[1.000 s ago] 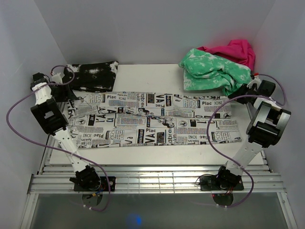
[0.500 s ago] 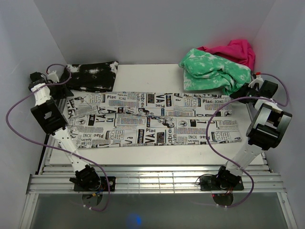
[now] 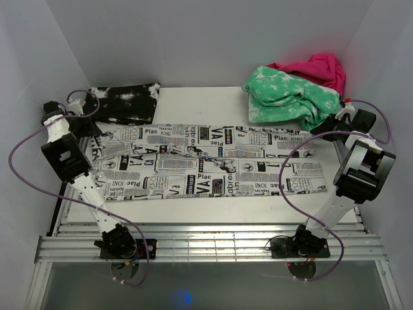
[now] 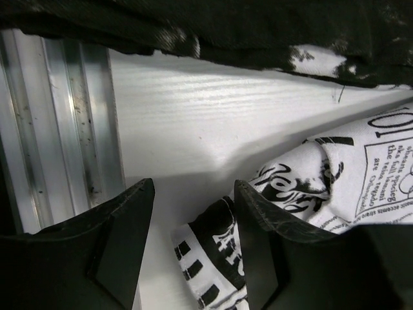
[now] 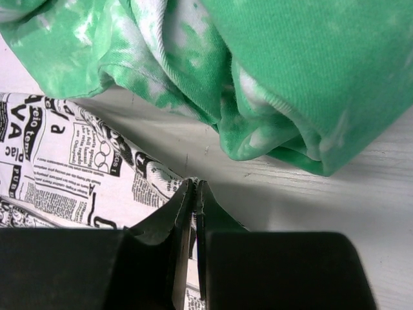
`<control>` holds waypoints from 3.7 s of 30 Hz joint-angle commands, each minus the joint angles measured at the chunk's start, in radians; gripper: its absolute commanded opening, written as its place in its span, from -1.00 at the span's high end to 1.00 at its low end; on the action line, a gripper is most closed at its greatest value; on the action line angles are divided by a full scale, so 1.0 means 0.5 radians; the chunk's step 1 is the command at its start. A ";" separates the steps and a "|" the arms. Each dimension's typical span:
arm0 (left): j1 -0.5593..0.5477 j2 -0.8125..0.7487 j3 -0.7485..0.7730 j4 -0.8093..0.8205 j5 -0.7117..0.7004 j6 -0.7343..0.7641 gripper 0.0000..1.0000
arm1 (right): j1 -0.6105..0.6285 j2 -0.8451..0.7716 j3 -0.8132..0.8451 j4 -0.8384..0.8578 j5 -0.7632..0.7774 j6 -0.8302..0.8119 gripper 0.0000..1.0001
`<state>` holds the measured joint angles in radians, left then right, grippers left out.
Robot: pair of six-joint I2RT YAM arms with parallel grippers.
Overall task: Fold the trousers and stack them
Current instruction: Fold the trousers
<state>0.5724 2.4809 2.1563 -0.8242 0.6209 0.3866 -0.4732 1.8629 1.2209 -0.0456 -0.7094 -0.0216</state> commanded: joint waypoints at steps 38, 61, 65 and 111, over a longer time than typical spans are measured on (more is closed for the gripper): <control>0.190 -0.516 -0.075 -0.140 0.522 0.064 1.00 | -0.213 -0.250 0.175 -0.228 -0.428 -0.386 0.84; 0.435 -1.176 -1.027 0.528 0.976 0.338 1.00 | -0.465 -0.250 0.335 -0.397 -0.683 -0.706 0.84; 0.395 -1.109 -1.048 0.816 0.998 0.172 1.00 | -0.446 -0.189 0.341 -0.084 -0.689 -0.384 0.85; 1.214 -1.207 -1.797 -1.156 1.529 3.288 -0.11 | -0.854 -0.578 -0.245 -2.290 -0.444 -3.783 -0.11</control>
<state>1.0874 1.8664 1.2465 -1.1393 1.3960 1.7294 -0.8623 1.6318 1.1149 -1.1549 -0.9947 -1.7897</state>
